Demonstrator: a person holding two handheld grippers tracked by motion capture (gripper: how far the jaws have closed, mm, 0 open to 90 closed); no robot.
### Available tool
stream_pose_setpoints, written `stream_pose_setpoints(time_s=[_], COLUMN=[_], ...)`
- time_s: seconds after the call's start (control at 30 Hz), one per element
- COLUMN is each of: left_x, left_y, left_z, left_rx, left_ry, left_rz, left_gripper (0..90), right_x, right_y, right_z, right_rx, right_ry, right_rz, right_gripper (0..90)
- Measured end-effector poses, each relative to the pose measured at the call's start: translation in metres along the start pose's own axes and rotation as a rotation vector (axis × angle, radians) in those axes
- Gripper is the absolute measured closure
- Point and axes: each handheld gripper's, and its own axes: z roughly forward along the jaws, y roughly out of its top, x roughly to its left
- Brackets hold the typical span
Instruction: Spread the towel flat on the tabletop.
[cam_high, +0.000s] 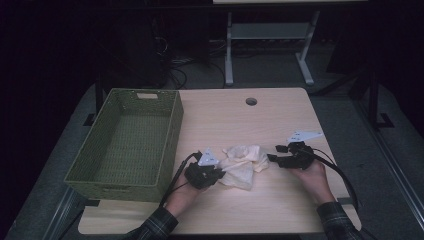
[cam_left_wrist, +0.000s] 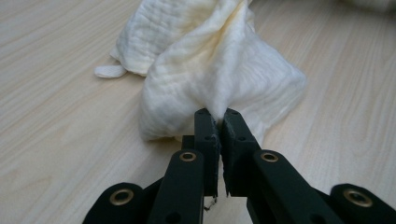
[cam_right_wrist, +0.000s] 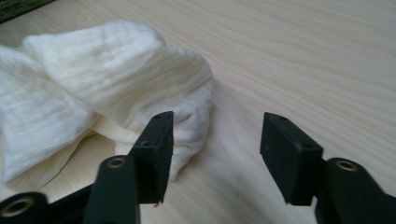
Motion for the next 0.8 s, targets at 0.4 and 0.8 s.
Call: stream_pose_setpoints(time_s=[0.4, 0.8], left_x=[0.002, 0.003], left_y=[0.002, 0.008], left_z=[-0.005, -0.019], left_rx=[-0.015, -0.089], left_ry=[0.001, 0.021], left_rz=[-0.004, -0.018], left_gripper=[85.9, 86.1], right_x=[-0.002, -0.006], right_y=[0.001, 0.022], right_z=[0.019, -0.034], right_rx=[0.020, -0.142], right_ry=[0.066, 0.017], right_rz=[0.030, 0.001], right_gripper=[88.9, 90.0])
